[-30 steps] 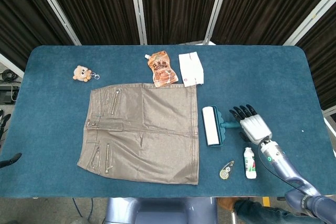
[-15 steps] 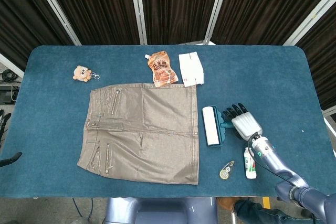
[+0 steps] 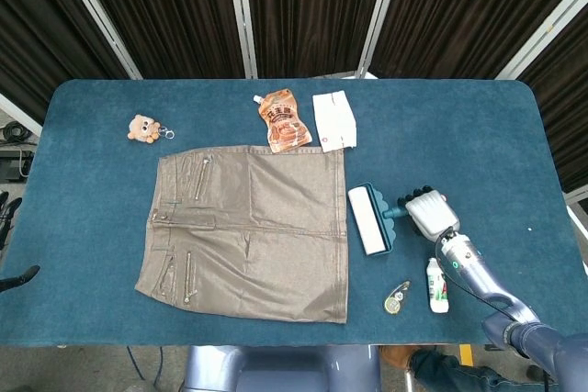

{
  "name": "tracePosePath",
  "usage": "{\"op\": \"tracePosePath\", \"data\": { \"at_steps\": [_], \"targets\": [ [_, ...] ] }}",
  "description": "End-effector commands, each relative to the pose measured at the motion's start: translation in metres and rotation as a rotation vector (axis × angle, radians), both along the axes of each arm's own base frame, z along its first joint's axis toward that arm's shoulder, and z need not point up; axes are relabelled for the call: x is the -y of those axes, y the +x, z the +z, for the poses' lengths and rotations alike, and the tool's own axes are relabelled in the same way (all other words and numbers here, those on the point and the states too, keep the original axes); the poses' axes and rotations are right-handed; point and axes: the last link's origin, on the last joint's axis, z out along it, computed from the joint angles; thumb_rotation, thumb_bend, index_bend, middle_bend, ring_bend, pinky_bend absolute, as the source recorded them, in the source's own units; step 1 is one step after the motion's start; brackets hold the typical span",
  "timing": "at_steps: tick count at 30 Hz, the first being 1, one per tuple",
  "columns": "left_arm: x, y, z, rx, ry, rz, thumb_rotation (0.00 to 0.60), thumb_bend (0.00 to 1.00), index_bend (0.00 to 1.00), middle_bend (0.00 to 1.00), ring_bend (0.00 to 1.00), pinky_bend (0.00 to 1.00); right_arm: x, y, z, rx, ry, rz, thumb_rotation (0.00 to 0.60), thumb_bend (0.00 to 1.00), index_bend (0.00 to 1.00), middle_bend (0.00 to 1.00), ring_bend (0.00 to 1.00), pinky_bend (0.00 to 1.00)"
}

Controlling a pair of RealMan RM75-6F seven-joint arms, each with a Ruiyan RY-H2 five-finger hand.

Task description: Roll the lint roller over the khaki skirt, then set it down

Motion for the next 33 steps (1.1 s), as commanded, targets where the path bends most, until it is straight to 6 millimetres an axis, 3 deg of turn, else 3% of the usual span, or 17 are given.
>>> {"op": "tracePosePath", "data": {
  "at_steps": [1,7,15,24,31,33],
  "targets": [
    [0.000,0.000,0.000,0.002,0.001,-0.002,0.600,0.04,0.00,0.00,0.00,0.00,0.001,0.004,0.006,0.023,-0.007,0.027,0.600,0.74,0.46,0.48,0.35,0.35],
    [0.001,0.002,0.001,0.011,0.001,-0.008,0.600,0.04,0.00,0.00,0.00,0.00,0.005,0.029,0.017,0.059,-0.012,0.111,0.600,0.77,0.46,0.48,0.35,0.36],
    [0.001,0.005,0.003,0.022,-0.001,-0.021,0.600,0.04,0.00,0.00,0.00,0.00,0.006,0.102,0.020,0.034,0.004,0.279,0.600,0.80,0.47,0.48,0.35,0.36],
    [0.001,0.004,0.005,0.034,-0.006,-0.023,0.600,0.04,0.00,0.00,0.00,0.00,-0.020,0.195,-0.021,-0.084,0.102,0.454,0.600,0.84,0.48,0.50,0.37,0.37],
    [-0.001,-0.003,0.009,0.050,-0.004,-0.002,0.600,0.04,0.00,0.00,0.00,0.00,-0.045,0.237,-0.066,-0.133,0.182,0.521,0.600,0.84,0.48,0.50,0.37,0.37],
    [-0.001,-0.003,0.011,0.055,-0.004,-0.003,0.600,0.04,0.00,0.00,0.00,0.00,-0.050,0.240,-0.078,-0.143,0.190,0.514,0.600,0.85,0.48,0.50,0.37,0.37]
  ]
}}
